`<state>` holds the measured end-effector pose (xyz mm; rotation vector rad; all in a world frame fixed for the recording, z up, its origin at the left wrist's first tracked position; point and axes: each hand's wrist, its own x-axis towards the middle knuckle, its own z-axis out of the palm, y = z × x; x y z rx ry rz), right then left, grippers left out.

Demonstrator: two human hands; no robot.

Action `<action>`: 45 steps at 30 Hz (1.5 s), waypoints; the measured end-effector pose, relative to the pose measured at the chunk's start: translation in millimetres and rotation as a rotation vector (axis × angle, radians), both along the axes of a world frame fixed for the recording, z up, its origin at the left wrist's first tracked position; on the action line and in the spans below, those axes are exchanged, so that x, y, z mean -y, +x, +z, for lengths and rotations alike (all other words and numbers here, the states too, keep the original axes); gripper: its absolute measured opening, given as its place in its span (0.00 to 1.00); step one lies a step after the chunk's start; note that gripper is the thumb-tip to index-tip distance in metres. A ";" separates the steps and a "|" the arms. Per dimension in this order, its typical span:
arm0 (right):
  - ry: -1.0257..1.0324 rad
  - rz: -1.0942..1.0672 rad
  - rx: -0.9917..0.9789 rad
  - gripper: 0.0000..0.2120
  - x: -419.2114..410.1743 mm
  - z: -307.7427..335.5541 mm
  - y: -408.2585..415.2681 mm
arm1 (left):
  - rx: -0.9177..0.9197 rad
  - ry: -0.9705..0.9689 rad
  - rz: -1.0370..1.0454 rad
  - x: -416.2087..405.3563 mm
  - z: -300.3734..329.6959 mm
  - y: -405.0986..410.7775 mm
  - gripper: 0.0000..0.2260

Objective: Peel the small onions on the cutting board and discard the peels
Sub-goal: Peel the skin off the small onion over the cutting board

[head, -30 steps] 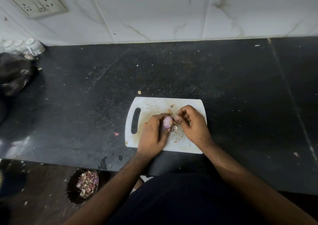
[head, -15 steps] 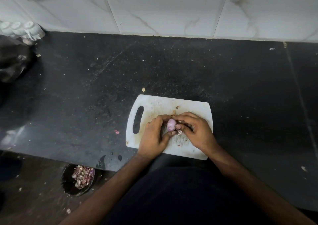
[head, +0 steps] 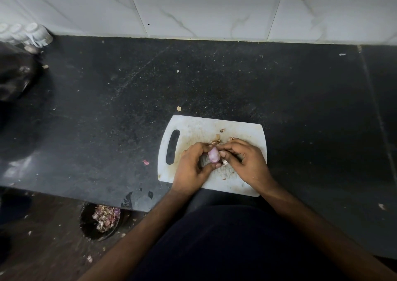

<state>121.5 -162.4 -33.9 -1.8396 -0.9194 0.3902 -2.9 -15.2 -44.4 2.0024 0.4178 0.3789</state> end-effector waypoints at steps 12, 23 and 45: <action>-0.035 0.001 0.074 0.04 1.8 -0.3 -2.1 | 0.087 0.022 -0.026 1.1 6.6 -2.3 0.14; -0.049 -0.007 0.079 0.01 -0.2 2.6 -4.3 | 0.082 0.043 -0.005 3.5 6.3 -5.6 0.12; -0.136 -0.151 0.095 0.05 -3.1 -7.0 -4.0 | 0.093 0.051 0.019 1.7 4.6 -5.8 0.12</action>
